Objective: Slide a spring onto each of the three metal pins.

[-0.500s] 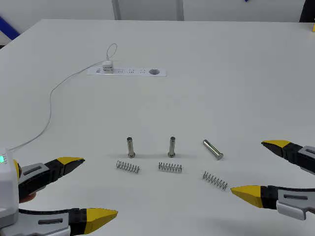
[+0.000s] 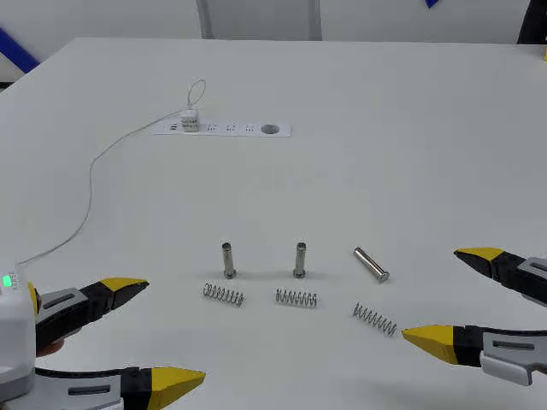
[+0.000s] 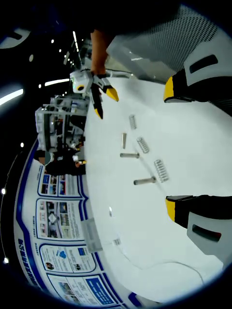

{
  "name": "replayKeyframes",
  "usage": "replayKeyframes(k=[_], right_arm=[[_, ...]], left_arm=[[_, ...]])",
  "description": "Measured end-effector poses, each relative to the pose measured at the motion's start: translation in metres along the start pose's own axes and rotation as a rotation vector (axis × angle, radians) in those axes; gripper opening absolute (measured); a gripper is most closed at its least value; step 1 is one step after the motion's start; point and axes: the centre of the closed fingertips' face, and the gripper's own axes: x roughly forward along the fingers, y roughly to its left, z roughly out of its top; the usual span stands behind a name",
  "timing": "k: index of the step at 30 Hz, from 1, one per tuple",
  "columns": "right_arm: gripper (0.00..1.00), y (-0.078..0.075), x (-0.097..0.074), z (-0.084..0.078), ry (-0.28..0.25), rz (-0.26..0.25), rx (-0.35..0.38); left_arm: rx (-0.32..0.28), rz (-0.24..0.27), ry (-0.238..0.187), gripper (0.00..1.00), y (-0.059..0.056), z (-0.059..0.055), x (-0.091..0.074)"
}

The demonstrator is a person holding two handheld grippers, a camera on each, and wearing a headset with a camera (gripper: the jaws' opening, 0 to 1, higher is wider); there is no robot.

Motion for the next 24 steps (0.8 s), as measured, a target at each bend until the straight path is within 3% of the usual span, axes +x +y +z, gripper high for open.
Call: replayKeyframes(k=[24], right_arm=[[0.66, -0.010, 0.005, 0.006, 0.026, -0.033, 0.024]], left_arm=[[0.000, 0.003, 0.001, 0.79, 0.000, 0.001, 0.000]])
